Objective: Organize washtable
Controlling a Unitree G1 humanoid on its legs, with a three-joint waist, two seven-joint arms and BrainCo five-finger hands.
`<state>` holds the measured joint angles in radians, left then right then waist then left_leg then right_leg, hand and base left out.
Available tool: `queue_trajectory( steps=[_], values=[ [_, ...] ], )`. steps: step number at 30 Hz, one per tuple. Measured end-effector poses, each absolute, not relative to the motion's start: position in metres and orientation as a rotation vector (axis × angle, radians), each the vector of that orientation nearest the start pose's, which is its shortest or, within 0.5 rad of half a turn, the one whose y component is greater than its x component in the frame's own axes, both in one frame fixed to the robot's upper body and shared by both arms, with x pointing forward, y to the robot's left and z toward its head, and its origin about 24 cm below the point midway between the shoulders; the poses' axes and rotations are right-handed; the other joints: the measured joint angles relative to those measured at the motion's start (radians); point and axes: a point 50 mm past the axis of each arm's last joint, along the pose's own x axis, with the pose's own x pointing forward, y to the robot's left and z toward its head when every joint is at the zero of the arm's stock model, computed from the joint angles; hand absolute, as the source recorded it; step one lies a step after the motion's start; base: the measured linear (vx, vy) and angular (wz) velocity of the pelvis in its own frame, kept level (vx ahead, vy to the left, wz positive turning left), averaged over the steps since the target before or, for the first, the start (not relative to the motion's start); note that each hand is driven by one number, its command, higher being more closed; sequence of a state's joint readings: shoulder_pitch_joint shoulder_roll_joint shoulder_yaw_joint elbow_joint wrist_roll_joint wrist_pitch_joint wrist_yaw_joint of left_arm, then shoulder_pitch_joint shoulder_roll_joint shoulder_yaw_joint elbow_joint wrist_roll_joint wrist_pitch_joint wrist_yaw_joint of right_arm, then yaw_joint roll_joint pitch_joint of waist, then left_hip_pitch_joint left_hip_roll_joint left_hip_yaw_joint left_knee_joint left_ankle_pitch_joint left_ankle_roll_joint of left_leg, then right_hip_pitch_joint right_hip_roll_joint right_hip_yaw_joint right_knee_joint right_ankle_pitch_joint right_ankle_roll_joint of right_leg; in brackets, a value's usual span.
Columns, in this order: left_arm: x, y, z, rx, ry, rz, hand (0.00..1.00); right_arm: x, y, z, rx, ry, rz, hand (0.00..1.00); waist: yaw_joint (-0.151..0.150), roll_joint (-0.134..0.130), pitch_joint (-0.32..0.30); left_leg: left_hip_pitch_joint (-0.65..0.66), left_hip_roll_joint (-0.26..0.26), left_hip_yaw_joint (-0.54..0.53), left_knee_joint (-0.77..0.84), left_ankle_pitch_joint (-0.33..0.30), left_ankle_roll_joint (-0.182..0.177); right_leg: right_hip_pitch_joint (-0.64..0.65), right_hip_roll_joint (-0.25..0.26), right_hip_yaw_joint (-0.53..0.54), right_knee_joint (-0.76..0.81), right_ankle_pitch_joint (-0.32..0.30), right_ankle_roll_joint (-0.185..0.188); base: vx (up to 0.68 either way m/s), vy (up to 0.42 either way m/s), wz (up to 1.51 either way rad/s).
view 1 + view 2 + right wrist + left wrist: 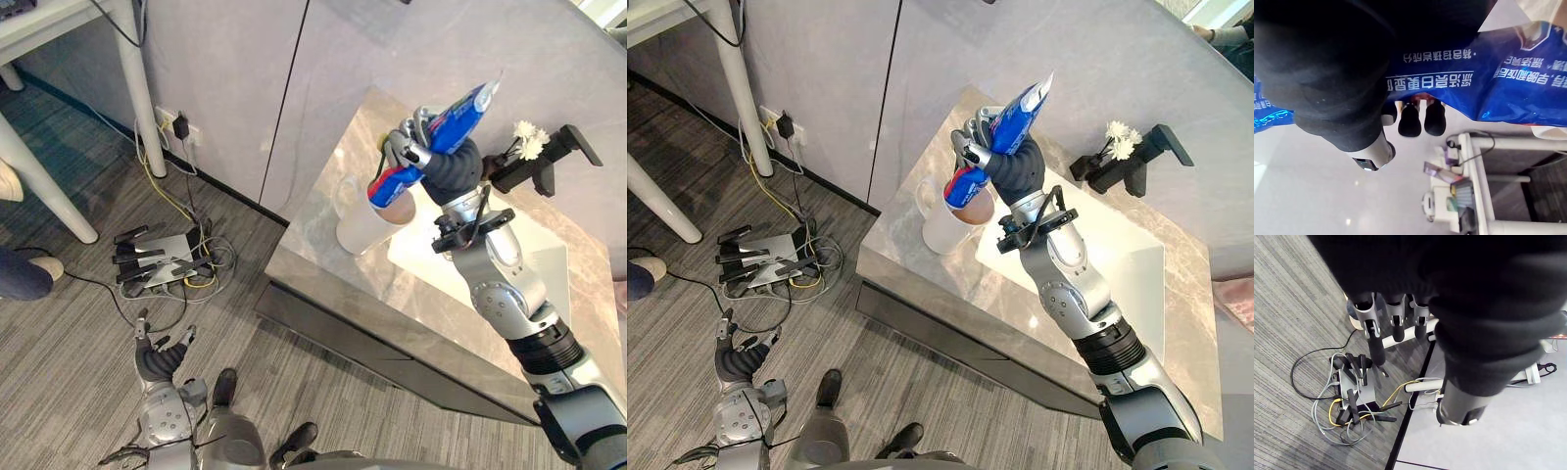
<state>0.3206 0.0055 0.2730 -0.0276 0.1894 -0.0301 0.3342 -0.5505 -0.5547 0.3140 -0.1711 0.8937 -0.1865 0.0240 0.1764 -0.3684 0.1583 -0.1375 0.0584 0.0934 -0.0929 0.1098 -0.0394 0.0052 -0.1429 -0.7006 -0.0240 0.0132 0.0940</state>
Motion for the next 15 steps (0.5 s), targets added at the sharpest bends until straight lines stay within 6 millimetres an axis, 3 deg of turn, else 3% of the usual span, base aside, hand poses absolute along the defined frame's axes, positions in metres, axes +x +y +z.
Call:
queue_trajectory(
  steps=[15],
  values=[
    [0.1634,0.2484,-0.0033,0.277,0.222,0.654,0.00,0.2925,-0.1283,0.2289,0.304,-0.601,0.582,0.00,0.000,-0.006,0.015,0.004,0.005,0.019,0.000,0.002,0.004,-0.007,0.002,0.019,0.001,-0.002,-0.003,0.01,0.007,-0.04]
  ],
)
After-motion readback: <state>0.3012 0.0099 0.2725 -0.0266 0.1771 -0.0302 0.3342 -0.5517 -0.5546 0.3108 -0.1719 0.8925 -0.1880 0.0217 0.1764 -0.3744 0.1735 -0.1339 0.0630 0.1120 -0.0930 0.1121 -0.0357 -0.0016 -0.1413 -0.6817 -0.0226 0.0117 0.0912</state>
